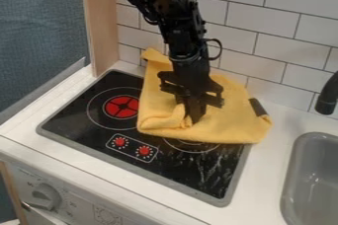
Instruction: Fold the loth from bottom left to right
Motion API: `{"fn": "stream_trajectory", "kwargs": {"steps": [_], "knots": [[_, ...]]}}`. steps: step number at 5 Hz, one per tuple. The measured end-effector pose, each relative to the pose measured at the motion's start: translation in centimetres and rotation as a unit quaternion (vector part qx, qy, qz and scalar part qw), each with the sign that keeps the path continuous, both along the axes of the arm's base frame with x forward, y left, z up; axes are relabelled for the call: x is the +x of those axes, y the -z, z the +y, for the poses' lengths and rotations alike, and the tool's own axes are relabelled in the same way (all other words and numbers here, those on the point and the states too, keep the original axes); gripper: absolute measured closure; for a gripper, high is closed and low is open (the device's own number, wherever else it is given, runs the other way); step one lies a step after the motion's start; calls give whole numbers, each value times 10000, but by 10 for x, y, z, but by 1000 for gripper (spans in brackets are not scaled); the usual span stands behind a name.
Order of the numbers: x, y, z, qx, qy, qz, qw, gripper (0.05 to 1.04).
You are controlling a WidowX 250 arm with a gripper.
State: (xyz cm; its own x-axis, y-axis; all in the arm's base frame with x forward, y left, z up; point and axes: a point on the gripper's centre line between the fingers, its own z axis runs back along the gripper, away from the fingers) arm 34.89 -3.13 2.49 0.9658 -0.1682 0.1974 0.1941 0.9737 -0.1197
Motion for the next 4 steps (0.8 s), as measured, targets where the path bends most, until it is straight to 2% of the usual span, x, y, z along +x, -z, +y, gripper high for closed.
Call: {"fn": "stream_trajectory", "kwargs": {"steps": [2, 3, 4], "knots": [[-7, -6, -2, -69, 61, 218, 9997, 372], [-6, -16, -1, -31, 110, 115, 9999, 113], [-8, -28, 0, 15, 144, 73, 9999, 72]]}}
